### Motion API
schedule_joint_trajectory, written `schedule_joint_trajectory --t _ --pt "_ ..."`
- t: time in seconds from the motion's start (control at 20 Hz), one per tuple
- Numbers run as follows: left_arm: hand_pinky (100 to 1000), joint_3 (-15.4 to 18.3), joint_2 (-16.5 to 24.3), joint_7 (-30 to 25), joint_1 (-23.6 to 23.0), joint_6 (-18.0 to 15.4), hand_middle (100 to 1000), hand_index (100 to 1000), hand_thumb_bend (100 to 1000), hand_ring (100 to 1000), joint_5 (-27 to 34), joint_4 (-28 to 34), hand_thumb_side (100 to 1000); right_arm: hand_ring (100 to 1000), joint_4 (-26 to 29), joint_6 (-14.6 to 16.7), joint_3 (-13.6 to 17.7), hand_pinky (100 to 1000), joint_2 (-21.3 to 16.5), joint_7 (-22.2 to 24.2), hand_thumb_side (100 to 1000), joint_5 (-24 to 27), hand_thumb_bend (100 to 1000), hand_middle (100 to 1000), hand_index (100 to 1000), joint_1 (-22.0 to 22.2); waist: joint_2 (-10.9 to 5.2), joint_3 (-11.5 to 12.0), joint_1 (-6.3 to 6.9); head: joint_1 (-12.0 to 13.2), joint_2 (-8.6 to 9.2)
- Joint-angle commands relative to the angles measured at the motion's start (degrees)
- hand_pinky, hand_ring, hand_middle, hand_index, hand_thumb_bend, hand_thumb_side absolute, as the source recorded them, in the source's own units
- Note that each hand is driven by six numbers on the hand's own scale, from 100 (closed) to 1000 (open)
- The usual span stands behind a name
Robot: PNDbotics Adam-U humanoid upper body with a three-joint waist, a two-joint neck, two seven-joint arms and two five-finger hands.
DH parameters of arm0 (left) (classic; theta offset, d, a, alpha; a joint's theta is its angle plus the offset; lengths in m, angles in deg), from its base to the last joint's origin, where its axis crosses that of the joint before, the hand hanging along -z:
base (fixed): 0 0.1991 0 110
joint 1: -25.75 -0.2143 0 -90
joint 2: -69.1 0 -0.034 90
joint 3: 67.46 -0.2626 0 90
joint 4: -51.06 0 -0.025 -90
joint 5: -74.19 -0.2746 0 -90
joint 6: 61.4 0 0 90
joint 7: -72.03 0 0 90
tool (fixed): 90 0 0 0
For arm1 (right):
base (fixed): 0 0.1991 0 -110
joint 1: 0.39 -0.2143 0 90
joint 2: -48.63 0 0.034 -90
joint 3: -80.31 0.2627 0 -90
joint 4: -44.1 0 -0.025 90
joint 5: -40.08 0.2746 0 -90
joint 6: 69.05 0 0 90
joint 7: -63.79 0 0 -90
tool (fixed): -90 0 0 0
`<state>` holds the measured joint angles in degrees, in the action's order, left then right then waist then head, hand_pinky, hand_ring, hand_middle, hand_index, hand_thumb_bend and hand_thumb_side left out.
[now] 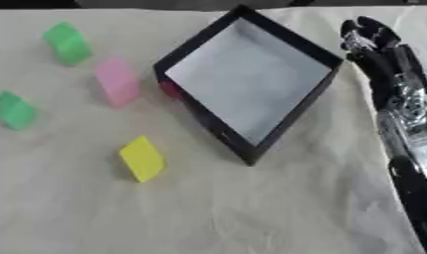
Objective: Pick up objects on the table and place them in the box.
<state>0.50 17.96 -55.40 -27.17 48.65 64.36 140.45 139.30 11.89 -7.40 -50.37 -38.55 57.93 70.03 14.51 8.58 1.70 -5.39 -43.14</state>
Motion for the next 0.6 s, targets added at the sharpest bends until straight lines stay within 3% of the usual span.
schedule_joint_trajectory --t 0.05,0.35,0.6 --pt "905 -0.66 0.34 -1.67 2.16 0.19 837 900 762 847 -1.57 -0.75 815 784 0.37 0.01 0.02 862 -1.67 0.24 485 -0.4 231 819 885 -0.57 -1.74 0.02 0.86 0.15 0.19" --pt "892 -2.76 -2.66 -0.47 5.53 2.36 823 886 784 836 -8.29 -5.44 816 783 0.36 0.06 0.08 862 -1.61 0.29 486 -0.35 228 818 885 -0.6 -1.78 -0.04 1.13 0.39 -0.01" --pt "875 -4.88 -5.56 -0.44 7.47 2.29 815 879 771 825 -13.34 -10.11 793 782 0.18 -0.02 0.07 862 -1.38 0.35 489 -0.37 227 817 885 -0.37 -1.73 -0.06 1.56 0.74 -0.06"
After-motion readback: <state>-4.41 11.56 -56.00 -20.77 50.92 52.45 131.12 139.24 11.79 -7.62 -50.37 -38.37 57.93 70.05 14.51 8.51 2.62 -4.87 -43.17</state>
